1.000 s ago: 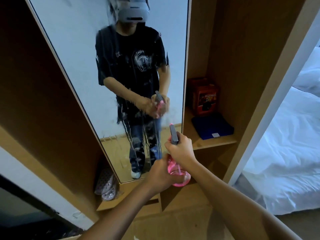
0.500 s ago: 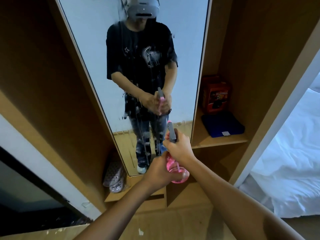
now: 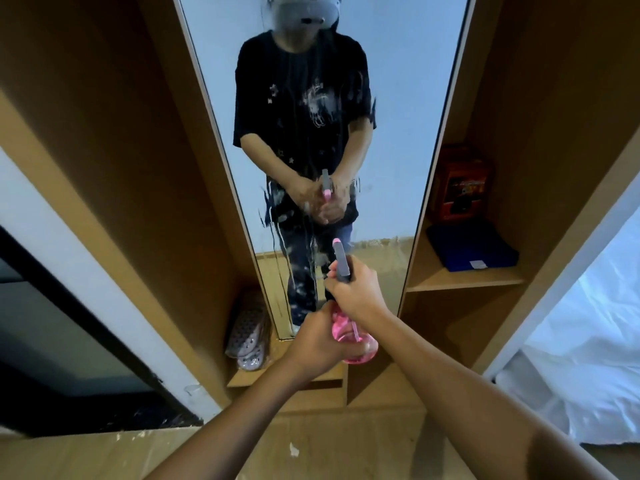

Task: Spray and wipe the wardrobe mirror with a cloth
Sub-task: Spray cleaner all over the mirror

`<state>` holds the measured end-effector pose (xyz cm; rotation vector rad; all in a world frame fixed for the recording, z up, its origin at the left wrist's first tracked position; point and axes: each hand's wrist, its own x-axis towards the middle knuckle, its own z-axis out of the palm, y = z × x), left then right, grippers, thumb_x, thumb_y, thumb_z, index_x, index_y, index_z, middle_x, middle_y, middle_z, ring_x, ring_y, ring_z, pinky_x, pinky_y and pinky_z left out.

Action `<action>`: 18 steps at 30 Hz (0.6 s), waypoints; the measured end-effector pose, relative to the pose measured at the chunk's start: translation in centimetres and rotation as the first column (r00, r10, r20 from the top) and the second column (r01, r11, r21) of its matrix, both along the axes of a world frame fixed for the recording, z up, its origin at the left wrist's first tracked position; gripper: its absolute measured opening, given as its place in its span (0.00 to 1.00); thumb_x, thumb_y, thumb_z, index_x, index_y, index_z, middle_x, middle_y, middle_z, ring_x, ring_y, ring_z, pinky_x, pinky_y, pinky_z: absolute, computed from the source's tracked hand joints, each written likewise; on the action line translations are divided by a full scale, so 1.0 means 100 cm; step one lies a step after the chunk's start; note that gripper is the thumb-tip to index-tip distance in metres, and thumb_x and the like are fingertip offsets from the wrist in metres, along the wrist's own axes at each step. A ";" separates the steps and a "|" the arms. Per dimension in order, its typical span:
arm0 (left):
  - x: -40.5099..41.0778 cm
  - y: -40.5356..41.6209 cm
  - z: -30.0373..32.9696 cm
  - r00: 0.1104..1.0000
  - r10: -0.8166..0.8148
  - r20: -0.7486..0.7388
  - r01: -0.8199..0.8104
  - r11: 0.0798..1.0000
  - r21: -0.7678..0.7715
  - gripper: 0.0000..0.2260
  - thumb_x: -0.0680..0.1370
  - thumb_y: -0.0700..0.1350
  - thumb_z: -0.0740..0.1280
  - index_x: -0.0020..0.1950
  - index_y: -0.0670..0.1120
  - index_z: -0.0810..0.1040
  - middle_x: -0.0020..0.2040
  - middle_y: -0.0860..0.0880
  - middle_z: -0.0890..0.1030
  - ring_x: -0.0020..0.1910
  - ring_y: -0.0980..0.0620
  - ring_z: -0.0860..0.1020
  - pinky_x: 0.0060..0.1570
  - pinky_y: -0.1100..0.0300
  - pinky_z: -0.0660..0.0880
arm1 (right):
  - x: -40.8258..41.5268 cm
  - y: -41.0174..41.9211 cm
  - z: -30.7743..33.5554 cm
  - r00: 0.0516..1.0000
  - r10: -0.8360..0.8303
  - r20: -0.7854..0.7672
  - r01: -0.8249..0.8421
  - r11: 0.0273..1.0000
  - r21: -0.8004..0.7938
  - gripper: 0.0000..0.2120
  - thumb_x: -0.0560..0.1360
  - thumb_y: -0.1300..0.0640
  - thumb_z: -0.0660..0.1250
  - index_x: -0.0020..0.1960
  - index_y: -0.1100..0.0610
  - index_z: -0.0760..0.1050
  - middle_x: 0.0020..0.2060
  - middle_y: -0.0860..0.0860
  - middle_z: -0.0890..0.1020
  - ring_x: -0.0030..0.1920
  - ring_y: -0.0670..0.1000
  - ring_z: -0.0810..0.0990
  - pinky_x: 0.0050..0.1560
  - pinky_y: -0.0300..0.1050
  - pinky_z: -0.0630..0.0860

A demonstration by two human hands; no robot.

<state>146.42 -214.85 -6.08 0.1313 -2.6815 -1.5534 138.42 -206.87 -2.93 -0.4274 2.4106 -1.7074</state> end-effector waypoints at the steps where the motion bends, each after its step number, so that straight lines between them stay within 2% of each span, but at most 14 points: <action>1: 0.002 -0.003 0.000 1.000 0.009 -0.002 -0.009 1.000 -0.003 0.24 0.66 0.47 0.79 0.57 0.48 0.73 0.45 0.55 0.82 0.43 0.67 0.78 0.39 0.73 0.72 | 0.001 -0.004 -0.001 1.000 0.005 0.001 -0.005 1.000 0.001 0.08 0.73 0.61 0.68 0.51 0.57 0.74 0.39 0.50 0.79 0.38 0.47 0.76 0.45 0.48 0.80; 6: 0.013 -0.020 0.001 1.000 0.029 -0.009 -0.029 1.000 0.008 0.25 0.67 0.44 0.79 0.59 0.50 0.72 0.44 0.57 0.81 0.42 0.69 0.78 0.37 0.74 0.72 | 0.009 -0.025 -0.002 0.999 0.035 0.003 -0.035 0.999 -0.005 0.08 0.72 0.61 0.68 0.50 0.56 0.74 0.40 0.52 0.79 0.40 0.49 0.77 0.50 0.52 0.80; 9: 0.019 -0.031 -0.002 0.998 0.055 -0.008 -0.055 0.998 0.004 0.26 0.65 0.47 0.79 0.59 0.49 0.72 0.45 0.56 0.83 0.44 0.65 0.80 0.39 0.70 0.75 | 0.015 -0.037 -0.003 0.999 0.044 -0.005 -0.044 0.999 0.011 0.07 0.72 0.63 0.68 0.48 0.56 0.73 0.36 0.50 0.77 0.36 0.47 0.76 0.45 0.49 0.81; 12: 0.024 -0.044 -0.009 0.997 0.078 0.010 -0.078 0.997 -0.013 0.28 0.64 0.51 0.79 0.60 0.49 0.73 0.47 0.55 0.83 0.45 0.62 0.81 0.45 0.61 0.80 | 0.020 -0.050 -0.005 0.999 0.044 -0.012 -0.044 0.999 0.020 0.07 0.72 0.63 0.68 0.46 0.55 0.72 0.33 0.48 0.75 0.33 0.45 0.74 0.37 0.41 0.75; 14: 0.027 -0.051 -0.011 0.996 0.086 0.019 -0.086 0.996 -0.026 0.29 0.63 0.53 0.78 0.60 0.50 0.72 0.48 0.56 0.83 0.46 0.62 0.81 0.47 0.58 0.80 | 0.023 -0.056 -0.007 0.999 0.053 0.000 -0.053 0.999 0.010 0.07 0.72 0.63 0.68 0.44 0.55 0.71 0.32 0.49 0.74 0.31 0.45 0.72 0.35 0.39 0.74; 16: 0.032 -0.057 -0.013 0.995 0.097 0.018 -0.096 0.995 -0.027 0.29 0.63 0.52 0.79 0.61 0.50 0.73 0.48 0.56 0.83 0.47 0.64 0.80 0.47 0.60 0.80 | 0.026 -0.063 -0.010 0.998 0.061 0.013 -0.061 0.998 0.005 0.07 0.73 0.63 0.67 0.45 0.54 0.71 0.33 0.49 0.74 0.30 0.44 0.71 0.33 0.36 0.73; 18: 0.037 -0.062 -0.014 0.995 0.101 0.013 -0.100 0.995 -0.024 0.28 0.65 0.50 0.79 0.61 0.48 0.73 0.48 0.58 0.82 0.47 0.68 0.78 0.44 0.68 0.77 | 0.029 -0.070 -0.014 0.998 0.068 0.016 -0.069 0.997 0.020 0.07 0.73 0.62 0.67 0.49 0.56 0.73 0.35 0.50 0.77 0.34 0.45 0.74 0.37 0.37 0.75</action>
